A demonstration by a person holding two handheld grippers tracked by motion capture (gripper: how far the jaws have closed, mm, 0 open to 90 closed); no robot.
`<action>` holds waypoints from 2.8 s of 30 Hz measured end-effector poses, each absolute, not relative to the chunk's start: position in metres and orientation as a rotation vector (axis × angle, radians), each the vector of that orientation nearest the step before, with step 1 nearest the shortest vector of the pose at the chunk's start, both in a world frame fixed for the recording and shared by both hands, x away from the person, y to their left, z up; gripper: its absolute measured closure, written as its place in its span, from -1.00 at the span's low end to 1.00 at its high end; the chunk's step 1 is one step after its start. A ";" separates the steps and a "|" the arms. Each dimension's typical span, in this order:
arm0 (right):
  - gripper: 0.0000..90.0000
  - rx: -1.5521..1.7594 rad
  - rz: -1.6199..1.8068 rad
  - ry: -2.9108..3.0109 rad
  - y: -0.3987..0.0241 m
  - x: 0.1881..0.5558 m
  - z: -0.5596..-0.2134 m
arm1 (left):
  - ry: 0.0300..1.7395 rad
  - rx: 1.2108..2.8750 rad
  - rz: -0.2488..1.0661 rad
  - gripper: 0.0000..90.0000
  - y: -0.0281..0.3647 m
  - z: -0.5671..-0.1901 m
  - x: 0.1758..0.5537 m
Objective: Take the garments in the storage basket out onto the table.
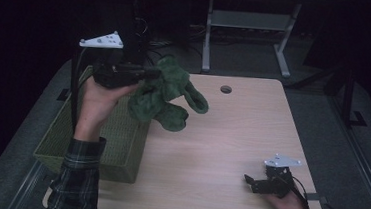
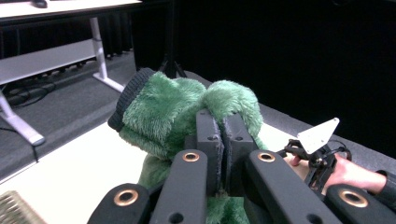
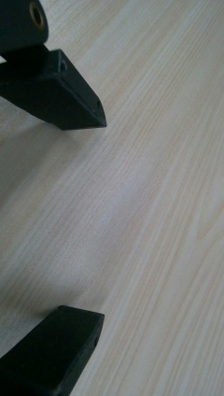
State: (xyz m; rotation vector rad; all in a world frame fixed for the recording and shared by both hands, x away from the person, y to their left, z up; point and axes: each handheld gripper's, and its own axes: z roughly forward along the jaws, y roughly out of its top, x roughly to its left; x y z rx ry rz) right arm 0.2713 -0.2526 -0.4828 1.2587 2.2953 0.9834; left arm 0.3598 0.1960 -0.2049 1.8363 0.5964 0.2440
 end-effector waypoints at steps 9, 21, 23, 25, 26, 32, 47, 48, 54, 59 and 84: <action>-0.87 1.262 0.984 2.296 -0.253 0.271 -0.483 | 0.562 1.847 0.208 0.95 0.163 -0.217 0.359; -0.87 1.261 0.984 2.295 -0.253 0.271 -0.483 | 0.543 1.866 0.167 0.95 0.128 -0.241 0.357; -0.87 1.261 0.983 2.295 -0.253 0.271 -0.483 | 0.544 1.869 0.151 0.95 0.121 -0.248 0.357; -0.87 1.261 0.983 2.295 -0.253 0.271 -0.483 | 0.544 1.871 0.145 0.95 0.118 -0.251 0.357; -0.87 1.262 0.983 2.295 -0.253 0.271 -0.483 | 0.543 1.872 0.139 0.95 0.116 -0.253 0.358; -0.87 1.260 0.982 2.296 -0.253 0.271 -0.483 | 0.541 1.879 0.119 0.95 0.099 -0.266 0.359; -0.87 1.263 0.981 2.295 -0.253 0.271 -0.483 | 0.550 1.936 0.053 0.95 0.048 -0.311 0.364; -0.87 1.265 0.981 2.295 -0.253 0.271 -0.483 | 0.553 1.937 0.050 0.95 0.046 -0.314 0.364; -0.87 1.262 0.982 2.296 -0.253 0.271 -0.483 | 0.583 1.945 0.014 0.95 0.034 -0.339 0.369; -0.87 1.259 0.982 2.296 -0.253 0.271 -0.483 | 0.610 1.969 -0.015 0.94 0.027 -0.363 0.375; -0.87 1.262 0.980 2.298 -0.253 0.271 -0.483 | 0.733 2.154 0.009 0.85 0.022 -0.457 0.407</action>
